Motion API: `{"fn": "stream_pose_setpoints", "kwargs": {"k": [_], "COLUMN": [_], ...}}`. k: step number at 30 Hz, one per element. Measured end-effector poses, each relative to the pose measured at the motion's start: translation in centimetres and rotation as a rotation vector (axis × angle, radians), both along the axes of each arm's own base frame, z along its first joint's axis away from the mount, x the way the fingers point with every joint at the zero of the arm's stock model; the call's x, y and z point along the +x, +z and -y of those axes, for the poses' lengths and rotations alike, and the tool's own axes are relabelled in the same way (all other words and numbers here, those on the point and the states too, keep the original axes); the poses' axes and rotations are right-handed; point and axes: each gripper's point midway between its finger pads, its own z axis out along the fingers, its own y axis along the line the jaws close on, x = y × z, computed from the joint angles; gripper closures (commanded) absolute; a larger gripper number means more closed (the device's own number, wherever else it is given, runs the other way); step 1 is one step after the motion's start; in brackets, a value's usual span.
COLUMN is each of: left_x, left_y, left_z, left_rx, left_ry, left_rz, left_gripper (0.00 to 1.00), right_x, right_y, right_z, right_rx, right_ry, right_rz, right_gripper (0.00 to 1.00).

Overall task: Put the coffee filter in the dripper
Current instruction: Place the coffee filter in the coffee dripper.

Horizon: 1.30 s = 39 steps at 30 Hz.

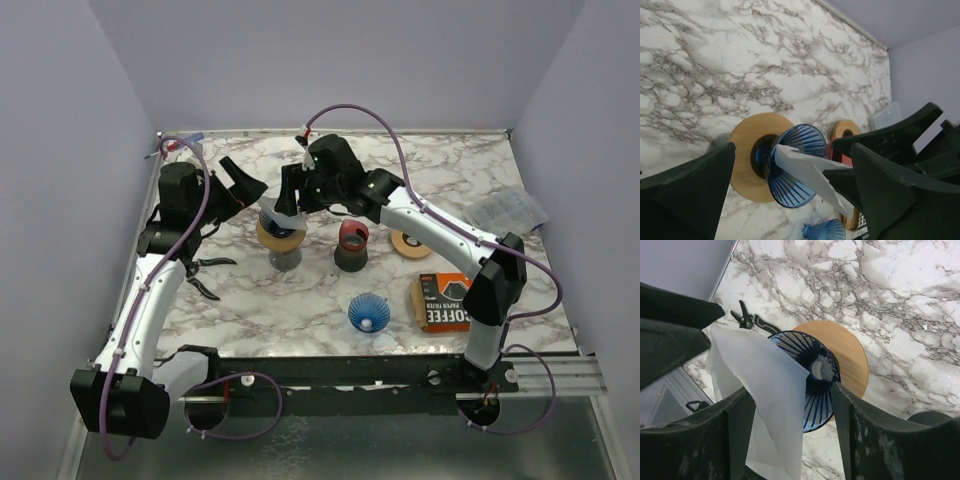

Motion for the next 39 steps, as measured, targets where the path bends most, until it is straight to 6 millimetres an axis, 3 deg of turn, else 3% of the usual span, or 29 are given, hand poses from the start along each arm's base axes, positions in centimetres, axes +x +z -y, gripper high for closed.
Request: {"fn": "stream_pose_setpoints", "kwargs": {"k": [5, 8, 20, 25, 31, 39], "left_x": [-1.2, -1.4, -2.6, -2.6, -2.4, -2.4], "left_y": [-0.1, -0.2, -1.8, -1.5, -1.0, -2.6], "left_z": [2.5, 2.8, 0.0, -0.8, -0.9, -0.1], "left_rx": [0.106, 0.18, 0.36, 0.383, 0.388, 0.388], "left_ry": [-0.034, -0.014, 0.121, 0.156, 0.159, 0.115], "left_rz": [-0.031, -0.041, -0.131, -0.129, -0.115, -0.153], "left_gripper": [0.01, 0.01, 0.01, 0.01, 0.01, 0.01], "right_x": [0.0, -0.1, -0.1, -0.1, -0.1, 0.1], "right_y": [0.0, -0.2, -0.2, -0.2, -0.3, -0.3], "right_z": [0.0, 0.2, 0.1, 0.1, 0.1, 0.2], "right_rx": [0.0, -0.009, -0.007, -0.008, -0.009, -0.013], "right_ry": [-0.001, 0.0, 0.0, 0.0, -0.001, -0.01], "right_rz": [0.0, -0.006, -0.006, -0.006, -0.006, -0.002], "right_gripper": [0.28, 0.26, 0.24, 0.24, 0.24, 0.22]}}
